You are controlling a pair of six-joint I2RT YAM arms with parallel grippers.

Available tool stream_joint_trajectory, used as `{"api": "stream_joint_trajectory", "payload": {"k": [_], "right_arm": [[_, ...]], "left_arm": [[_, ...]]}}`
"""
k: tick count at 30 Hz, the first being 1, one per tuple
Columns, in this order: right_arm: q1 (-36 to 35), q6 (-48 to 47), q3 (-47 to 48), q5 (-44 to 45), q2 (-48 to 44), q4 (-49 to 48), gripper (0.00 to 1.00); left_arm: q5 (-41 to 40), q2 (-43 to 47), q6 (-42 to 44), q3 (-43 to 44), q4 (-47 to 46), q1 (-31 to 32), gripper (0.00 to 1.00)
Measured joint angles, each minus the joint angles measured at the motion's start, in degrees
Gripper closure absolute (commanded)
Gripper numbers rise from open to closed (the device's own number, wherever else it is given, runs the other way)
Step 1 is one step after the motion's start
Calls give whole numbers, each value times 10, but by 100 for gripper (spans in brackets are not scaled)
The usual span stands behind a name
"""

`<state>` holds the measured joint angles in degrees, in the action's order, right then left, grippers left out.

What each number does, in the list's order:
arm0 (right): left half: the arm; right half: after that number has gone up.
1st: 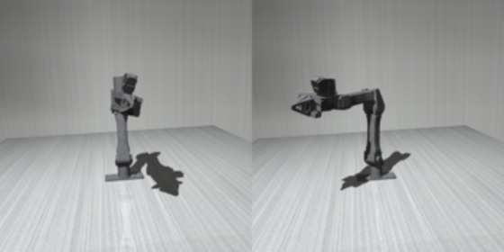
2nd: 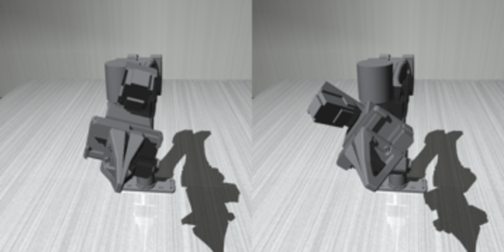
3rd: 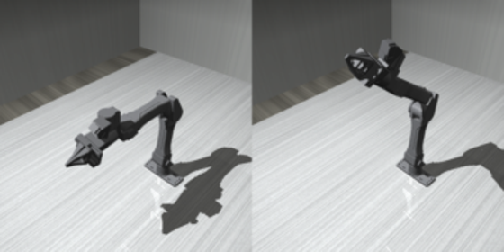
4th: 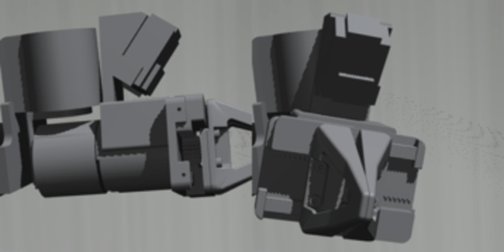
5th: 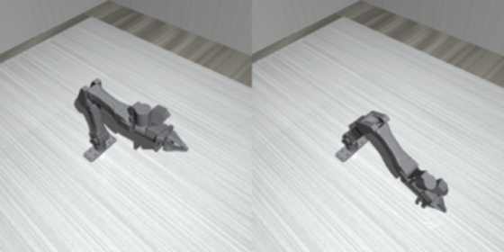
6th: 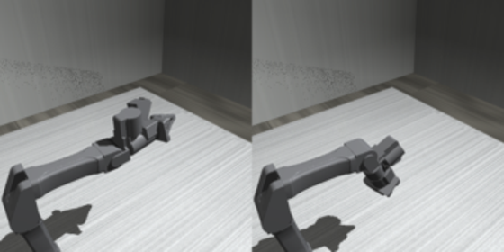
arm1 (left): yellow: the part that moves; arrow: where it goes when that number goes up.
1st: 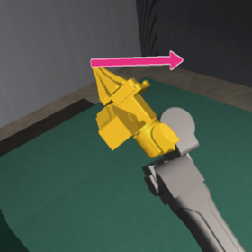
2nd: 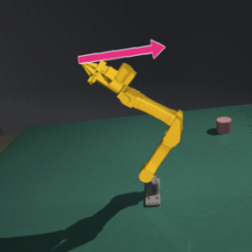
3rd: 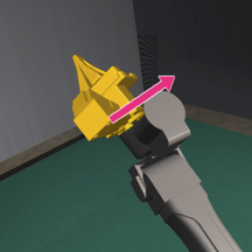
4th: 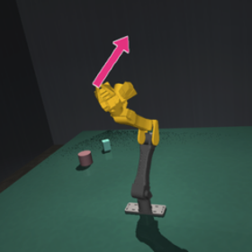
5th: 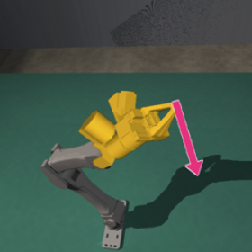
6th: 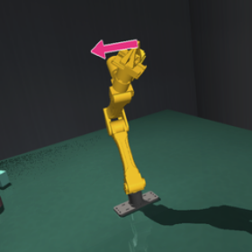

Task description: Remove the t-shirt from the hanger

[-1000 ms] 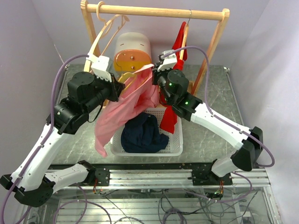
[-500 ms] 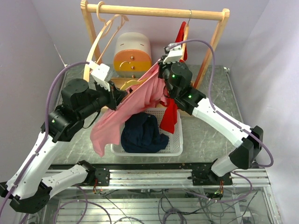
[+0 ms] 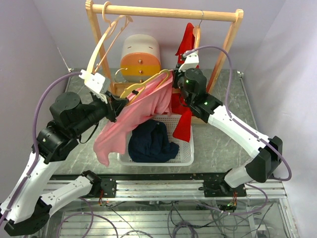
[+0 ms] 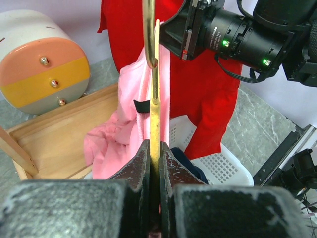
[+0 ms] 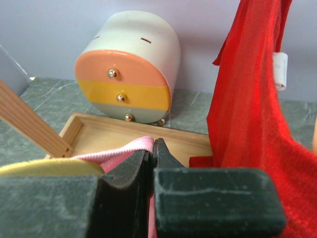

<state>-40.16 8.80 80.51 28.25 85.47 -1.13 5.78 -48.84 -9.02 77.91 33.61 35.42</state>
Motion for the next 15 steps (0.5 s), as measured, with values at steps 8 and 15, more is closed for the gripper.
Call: {"api": "stream_joint_trajectory", "payload": {"k": [8,15], "right_arm": [[7,35,-57,-44,-40,2,100],[11,49,-94,-95,-57,5,100]], "left_arm": [[-17,23,-16,-37,-34,1,93],[-21,28,-54,-94,-125,1,93]]}}
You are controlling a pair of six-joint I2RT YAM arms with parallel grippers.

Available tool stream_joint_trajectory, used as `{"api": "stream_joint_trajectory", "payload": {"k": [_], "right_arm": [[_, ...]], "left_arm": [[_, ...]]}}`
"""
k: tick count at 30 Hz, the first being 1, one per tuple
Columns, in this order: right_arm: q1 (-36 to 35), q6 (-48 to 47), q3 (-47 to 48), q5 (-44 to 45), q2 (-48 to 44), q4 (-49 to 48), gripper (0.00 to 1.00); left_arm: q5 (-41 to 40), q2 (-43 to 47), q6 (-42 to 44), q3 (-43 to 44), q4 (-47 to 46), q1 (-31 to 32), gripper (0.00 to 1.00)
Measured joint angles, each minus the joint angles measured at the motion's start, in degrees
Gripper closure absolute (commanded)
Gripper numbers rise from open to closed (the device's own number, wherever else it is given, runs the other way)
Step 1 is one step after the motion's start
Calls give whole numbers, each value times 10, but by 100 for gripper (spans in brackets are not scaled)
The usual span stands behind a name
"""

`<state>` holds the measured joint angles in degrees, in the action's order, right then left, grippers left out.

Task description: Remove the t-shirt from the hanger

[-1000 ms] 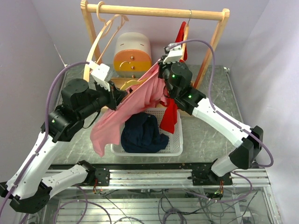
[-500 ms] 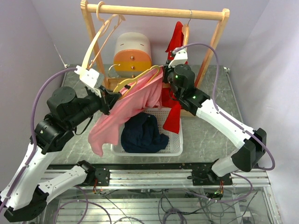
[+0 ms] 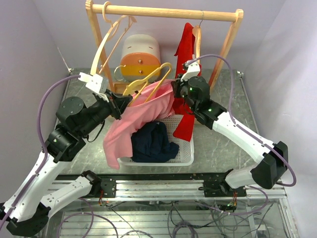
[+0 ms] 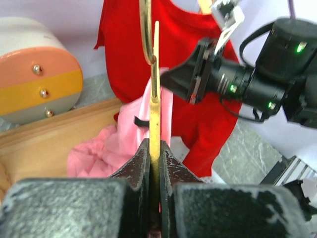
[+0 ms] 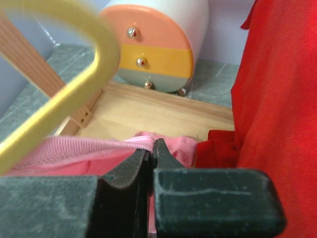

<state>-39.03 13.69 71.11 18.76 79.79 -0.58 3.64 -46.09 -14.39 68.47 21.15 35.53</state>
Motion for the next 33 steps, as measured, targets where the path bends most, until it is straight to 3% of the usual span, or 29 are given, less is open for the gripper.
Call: {"api": "stream_joint_trajectory", "payload": {"k": [6,18,23,26,33], "right_arm": [[-53,-17,-29,-14,-5,1,100],[-278,-56,-65,-13,-38,16,100],[-339,-57,-82,22,-49,41,57],[-352,-65,-82,52,-58,43,52],[-351,-129,-77,144,-88,-16,53]], "left_arm": [[-11,-14,-37,-31,-113,0,93],[-138,-107,-54,-51,-251,0,93],[-165,-149,-54,-51,-265,0,93],[-163,-164,-56,-49,-261,0,93],[-156,-157,-56,-40,-243,0,93]]}}
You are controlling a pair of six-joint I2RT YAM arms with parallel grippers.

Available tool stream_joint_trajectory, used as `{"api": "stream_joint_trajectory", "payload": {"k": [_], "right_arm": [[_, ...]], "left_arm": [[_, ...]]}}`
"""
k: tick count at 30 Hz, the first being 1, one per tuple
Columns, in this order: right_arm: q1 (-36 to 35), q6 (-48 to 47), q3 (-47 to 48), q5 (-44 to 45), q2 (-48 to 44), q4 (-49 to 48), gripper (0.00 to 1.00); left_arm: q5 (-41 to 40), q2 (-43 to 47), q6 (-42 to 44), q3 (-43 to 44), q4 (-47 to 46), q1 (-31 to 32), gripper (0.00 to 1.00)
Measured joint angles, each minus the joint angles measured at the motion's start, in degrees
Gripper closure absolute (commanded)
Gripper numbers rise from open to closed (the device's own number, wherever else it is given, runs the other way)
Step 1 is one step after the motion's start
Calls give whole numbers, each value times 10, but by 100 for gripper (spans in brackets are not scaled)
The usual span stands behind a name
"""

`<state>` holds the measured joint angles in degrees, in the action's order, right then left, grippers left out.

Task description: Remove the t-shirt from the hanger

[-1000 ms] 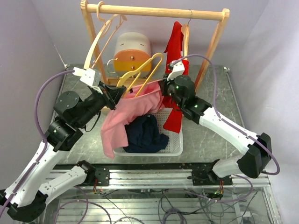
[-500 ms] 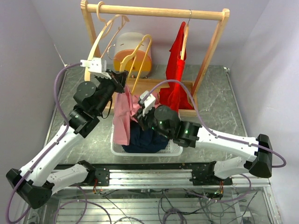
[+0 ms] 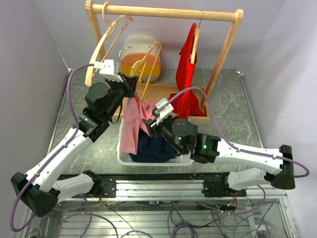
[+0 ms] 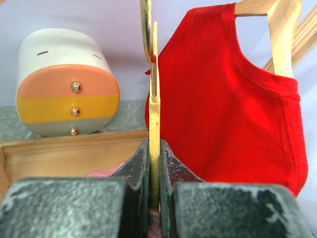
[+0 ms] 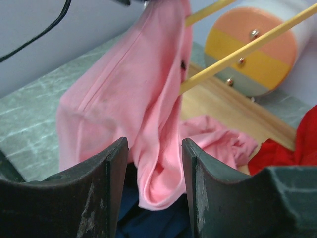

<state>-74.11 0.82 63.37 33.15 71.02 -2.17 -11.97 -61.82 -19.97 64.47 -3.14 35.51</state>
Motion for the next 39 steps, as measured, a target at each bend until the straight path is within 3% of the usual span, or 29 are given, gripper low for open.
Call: {"api": "stream_joint_trajectory", "payload": {"k": [9,24,29,32,39], "right_arm": [[22,-61,52,16,36,-54,59],[67,-53,82,-56,86,-74,63],[78,-41,86,-77,88,-75,76],[94,-31,87,-103,90,-79,100],[110,0,85,-187,85,-69,100]], "left_arm": [[39,14,-2,9,19,0,93],[65,24,-9,9,28,0,93],[83,24,-19,9,25,0,93],[94,24,-23,9,21,0,93],[87,12,-24,13,14,0,92]]}}
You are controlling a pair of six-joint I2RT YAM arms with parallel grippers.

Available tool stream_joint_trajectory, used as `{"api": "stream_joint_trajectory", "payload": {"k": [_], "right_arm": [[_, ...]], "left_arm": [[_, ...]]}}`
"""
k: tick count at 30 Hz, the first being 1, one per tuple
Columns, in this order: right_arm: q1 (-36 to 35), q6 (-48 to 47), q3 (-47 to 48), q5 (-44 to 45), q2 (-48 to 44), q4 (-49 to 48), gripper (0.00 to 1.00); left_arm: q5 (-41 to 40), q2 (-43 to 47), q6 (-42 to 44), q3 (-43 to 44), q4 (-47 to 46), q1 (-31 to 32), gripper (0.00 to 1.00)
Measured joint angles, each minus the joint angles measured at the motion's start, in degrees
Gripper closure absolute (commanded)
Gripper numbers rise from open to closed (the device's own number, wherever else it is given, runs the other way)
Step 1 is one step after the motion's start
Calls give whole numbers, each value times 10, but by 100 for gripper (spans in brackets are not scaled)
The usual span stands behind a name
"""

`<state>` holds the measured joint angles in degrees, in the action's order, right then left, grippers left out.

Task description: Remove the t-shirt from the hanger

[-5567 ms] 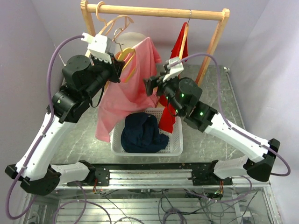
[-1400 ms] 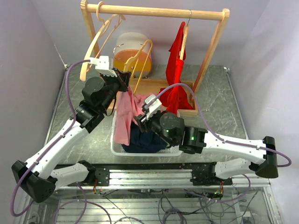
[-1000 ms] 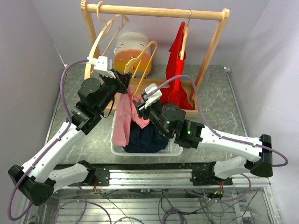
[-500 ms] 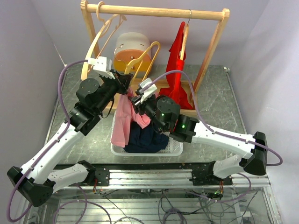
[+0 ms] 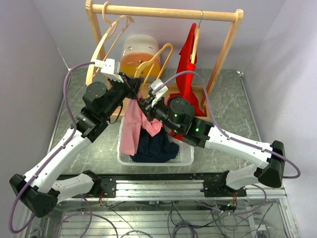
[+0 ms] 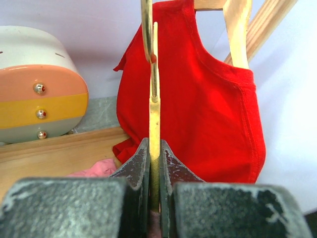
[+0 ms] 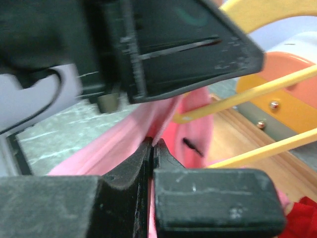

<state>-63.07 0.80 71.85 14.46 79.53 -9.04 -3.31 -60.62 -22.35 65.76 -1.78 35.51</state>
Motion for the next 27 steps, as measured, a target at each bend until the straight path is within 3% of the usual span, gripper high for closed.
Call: {"api": "stream_joint_trajectory", "payload": {"k": [13,16,27], "right_arm": [[-36,61,-37,-208,-25,43,100],[-46,78,-62,-242,-16,52,100],[-60,132,-169,-231,-52,82,100]], "left_arm": [[-62,-68,10,52,-23,1,89],[-70,-70,10,52,-28,0,92],[-112,-83,57,95,-26,0,93]]}}
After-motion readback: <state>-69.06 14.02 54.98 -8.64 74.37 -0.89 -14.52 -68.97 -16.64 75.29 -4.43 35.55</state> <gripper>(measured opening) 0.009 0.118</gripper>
